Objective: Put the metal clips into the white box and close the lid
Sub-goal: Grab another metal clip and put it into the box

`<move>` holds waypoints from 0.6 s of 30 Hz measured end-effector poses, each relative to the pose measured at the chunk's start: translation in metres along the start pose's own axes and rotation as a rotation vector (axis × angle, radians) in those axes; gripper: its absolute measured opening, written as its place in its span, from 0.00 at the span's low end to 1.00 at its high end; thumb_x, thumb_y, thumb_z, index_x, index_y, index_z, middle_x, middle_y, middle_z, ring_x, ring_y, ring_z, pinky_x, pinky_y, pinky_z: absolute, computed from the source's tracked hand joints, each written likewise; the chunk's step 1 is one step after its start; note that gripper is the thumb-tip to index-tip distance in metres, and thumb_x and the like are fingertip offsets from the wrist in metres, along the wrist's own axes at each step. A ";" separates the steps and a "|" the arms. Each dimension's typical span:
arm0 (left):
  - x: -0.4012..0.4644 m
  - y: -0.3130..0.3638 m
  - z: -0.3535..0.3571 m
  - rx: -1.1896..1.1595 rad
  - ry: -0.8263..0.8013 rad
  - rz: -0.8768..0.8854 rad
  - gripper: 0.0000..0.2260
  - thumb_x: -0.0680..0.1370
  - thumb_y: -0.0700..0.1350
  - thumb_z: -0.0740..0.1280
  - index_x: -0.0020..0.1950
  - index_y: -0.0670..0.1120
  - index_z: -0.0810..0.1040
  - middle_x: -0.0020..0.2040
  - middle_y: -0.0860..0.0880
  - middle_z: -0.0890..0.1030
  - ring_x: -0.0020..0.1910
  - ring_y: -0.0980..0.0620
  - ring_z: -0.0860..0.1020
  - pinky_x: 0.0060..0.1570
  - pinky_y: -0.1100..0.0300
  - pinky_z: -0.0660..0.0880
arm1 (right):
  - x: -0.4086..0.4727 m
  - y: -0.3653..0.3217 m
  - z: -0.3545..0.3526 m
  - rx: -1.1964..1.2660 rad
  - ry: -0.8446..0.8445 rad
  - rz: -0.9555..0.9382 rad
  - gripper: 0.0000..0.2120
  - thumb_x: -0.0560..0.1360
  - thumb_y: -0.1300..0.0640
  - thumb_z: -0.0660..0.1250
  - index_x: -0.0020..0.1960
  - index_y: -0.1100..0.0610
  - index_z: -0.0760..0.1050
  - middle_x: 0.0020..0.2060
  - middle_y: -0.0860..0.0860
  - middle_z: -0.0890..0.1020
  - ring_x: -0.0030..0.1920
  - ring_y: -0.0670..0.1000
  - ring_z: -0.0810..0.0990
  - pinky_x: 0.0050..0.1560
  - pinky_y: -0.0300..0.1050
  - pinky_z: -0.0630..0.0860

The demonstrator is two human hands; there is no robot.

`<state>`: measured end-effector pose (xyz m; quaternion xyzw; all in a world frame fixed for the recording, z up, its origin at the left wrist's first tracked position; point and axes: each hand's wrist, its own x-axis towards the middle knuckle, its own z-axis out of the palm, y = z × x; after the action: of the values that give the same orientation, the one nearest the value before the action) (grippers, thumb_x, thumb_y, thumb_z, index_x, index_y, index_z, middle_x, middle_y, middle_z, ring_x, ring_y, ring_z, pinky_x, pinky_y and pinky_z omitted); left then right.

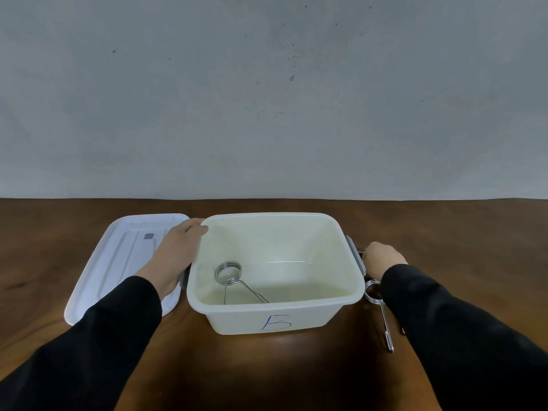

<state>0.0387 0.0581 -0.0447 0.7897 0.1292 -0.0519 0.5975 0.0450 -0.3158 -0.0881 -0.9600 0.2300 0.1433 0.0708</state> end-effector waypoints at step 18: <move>0.005 0.001 -0.005 0.041 -0.042 -0.002 0.13 0.85 0.48 0.58 0.62 0.52 0.81 0.53 0.48 0.85 0.52 0.46 0.82 0.44 0.53 0.77 | -0.007 0.005 -0.012 -0.025 0.060 -0.141 0.12 0.81 0.51 0.64 0.57 0.57 0.81 0.51 0.55 0.85 0.46 0.52 0.80 0.53 0.47 0.81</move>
<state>0.0430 0.0637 -0.0439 0.8004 0.1162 -0.0715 0.5837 0.0393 -0.3196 -0.0747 -0.9785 0.1621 0.1118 0.0619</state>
